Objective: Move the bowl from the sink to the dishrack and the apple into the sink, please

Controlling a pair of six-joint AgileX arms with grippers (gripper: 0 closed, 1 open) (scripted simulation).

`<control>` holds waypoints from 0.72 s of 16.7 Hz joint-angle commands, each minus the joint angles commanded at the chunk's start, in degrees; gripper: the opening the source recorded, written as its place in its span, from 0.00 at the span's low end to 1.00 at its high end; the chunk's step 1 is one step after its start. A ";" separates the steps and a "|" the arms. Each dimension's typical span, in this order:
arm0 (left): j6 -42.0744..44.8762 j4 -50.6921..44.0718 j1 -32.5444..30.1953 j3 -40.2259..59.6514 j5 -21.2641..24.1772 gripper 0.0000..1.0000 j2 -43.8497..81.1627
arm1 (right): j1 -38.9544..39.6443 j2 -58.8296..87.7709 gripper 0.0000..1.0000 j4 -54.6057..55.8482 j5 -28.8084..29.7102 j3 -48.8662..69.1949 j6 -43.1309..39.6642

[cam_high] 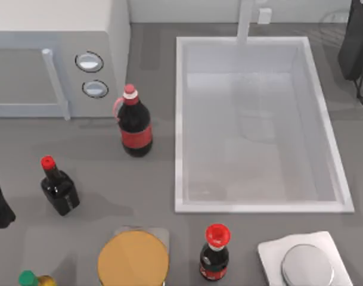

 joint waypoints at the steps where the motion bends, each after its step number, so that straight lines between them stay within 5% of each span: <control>1: 0.00 0.00 0.00 0.00 0.00 1.00 0.00 | 0.00 0.00 1.00 0.00 0.00 0.00 0.00; 12: 0.00 0.00 0.00 0.00 0.00 1.00 0.00 | -3.23 12.96 1.00 -11.13 0.00 10.04 -3.18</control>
